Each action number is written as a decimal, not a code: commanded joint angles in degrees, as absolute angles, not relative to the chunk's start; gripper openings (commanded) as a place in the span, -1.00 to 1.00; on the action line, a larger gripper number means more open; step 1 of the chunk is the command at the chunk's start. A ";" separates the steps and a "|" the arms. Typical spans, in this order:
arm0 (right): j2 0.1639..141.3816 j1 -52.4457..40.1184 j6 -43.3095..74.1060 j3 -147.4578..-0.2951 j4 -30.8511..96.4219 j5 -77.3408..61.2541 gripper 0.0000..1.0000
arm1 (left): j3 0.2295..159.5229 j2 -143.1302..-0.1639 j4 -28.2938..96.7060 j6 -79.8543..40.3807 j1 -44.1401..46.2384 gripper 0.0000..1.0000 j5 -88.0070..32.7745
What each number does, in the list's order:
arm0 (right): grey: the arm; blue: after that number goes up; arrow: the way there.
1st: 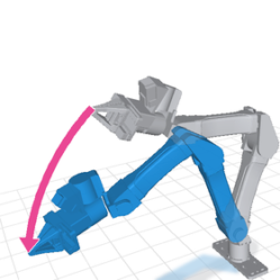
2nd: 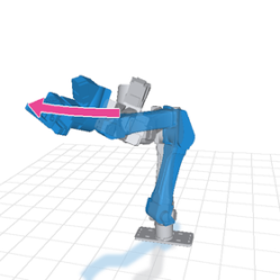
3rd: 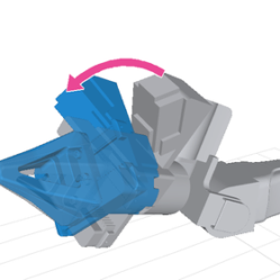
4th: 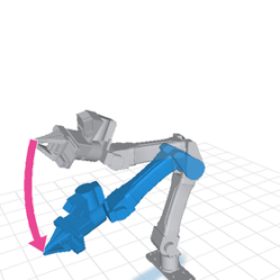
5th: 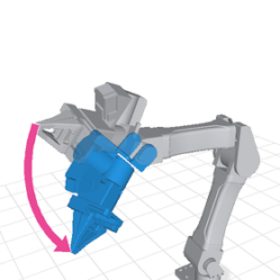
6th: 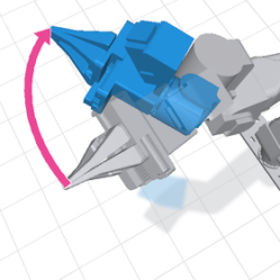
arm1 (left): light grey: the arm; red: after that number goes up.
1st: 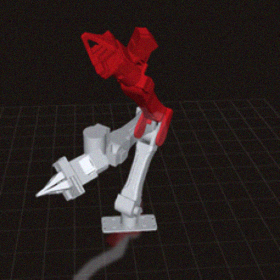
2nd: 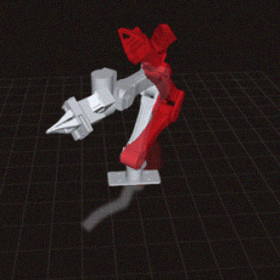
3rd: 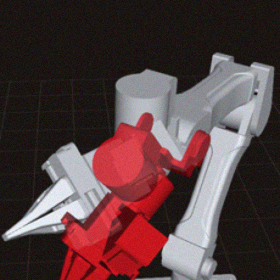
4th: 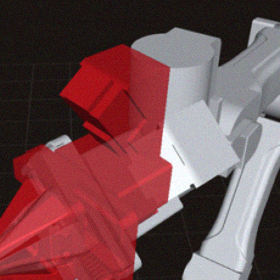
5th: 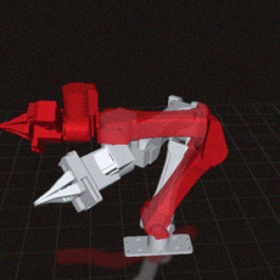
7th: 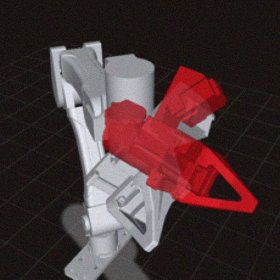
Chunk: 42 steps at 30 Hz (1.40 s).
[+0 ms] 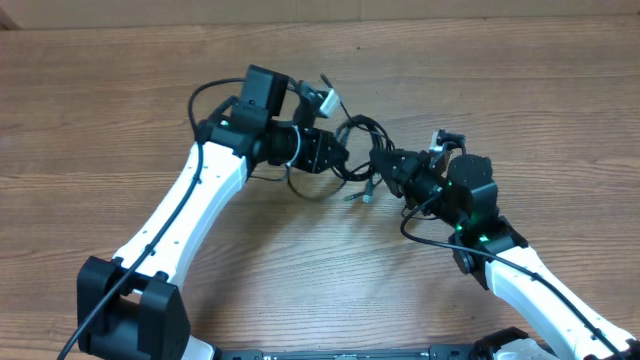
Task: Untangle cables
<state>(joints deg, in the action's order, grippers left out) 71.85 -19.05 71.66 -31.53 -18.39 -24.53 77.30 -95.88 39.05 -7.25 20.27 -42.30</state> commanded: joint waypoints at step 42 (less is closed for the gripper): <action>67.85 25.80 71.22 -31.81 -25.21 -82.39 -0.05 | 78.46 -94.50 43.07 -1.76 20.71 -0.91 -30.06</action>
